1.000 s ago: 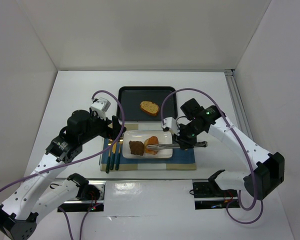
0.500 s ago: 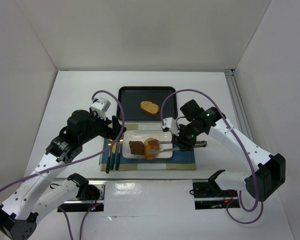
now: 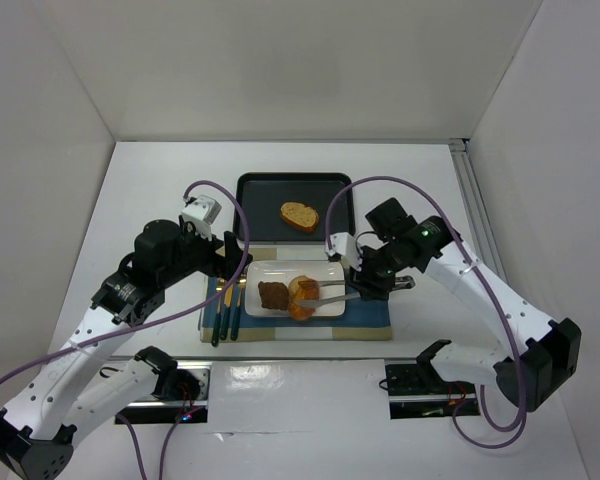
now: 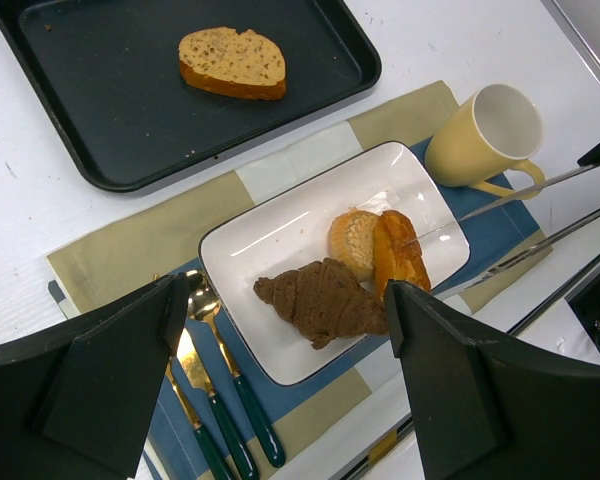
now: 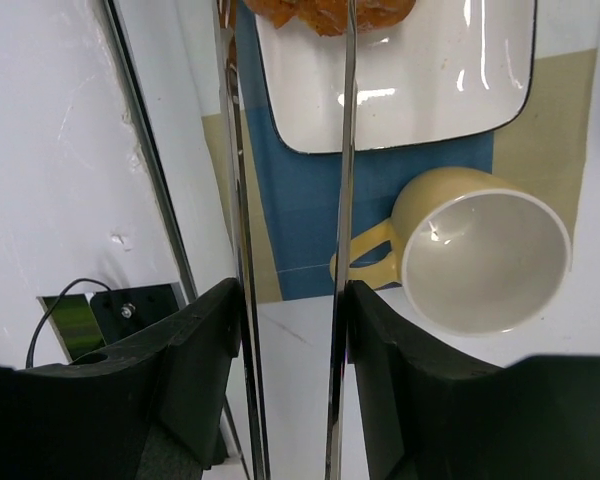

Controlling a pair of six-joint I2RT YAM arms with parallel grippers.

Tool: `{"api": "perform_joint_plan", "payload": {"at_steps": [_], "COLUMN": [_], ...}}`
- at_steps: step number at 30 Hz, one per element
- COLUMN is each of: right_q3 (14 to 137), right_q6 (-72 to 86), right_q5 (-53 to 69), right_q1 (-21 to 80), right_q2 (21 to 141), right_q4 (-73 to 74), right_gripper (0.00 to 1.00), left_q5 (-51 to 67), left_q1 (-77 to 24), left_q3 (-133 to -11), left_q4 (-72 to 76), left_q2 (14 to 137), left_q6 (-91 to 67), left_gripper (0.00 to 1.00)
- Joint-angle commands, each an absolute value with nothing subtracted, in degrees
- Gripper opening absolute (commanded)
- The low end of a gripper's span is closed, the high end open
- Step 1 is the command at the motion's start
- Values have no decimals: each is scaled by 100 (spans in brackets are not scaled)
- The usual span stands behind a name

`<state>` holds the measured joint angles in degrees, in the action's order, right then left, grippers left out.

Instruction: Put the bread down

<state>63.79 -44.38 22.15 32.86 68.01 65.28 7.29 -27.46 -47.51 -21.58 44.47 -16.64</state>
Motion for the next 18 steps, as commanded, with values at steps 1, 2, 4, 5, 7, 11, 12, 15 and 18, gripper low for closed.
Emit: {"api": "perform_joint_plan", "payload": {"at_steps": [1, 2, 4, 5, 7, 11, 12, 15, 18], "right_q3": [6724, 6785, 6847, 6908, 6969, 6970, 6970, 7083, 7146], "right_q6": [-4438, -4438, -4438, -4438, -4386, -4386, -4334, -4263, -4184], "right_q5": [2373, 2373, 2434, 2487, 2548, 2610, 2663, 2663, 2454], "right_q1": [3340, 3340, 3340, 3340, 3340, 3340, 3340, 3340, 3244], "right_q2": [6539, 6487, 6486, 6486, 6425, 6311, 6311, 6171, 5969], "right_q4": [6504, 6504, 6504, 6504, 6451, 6451, 6451, 6390, 6137], "right_gripper": [55, 55, 56, 56, 56, 56, 56, 56, 56], "left_q5": [694, 694, 694, 694, 694, 694, 694, 694, 694], "left_q1": [-2760, -2760, -2760, -2760, -2760, -2760, -2760, -2760, -2760], "left_q3": [-4790, -4790, -4790, -4790, -4790, -4790, -4790, -4790, -4790], "left_q4": [-2004, -2004, -2004, -2004, -2004, -2004, -2004, -2004, -2004], "left_q2": [4359, 4412, 4412, 4412, 4412, 4412, 4464, 4465, 4465], "left_q6": [-1626, -1626, -1626, -1626, -1626, -1626, -1626, -1626, -1626], "left_gripper": [98, 98, 98, 98, 98, 98, 98, 98, 98]}}
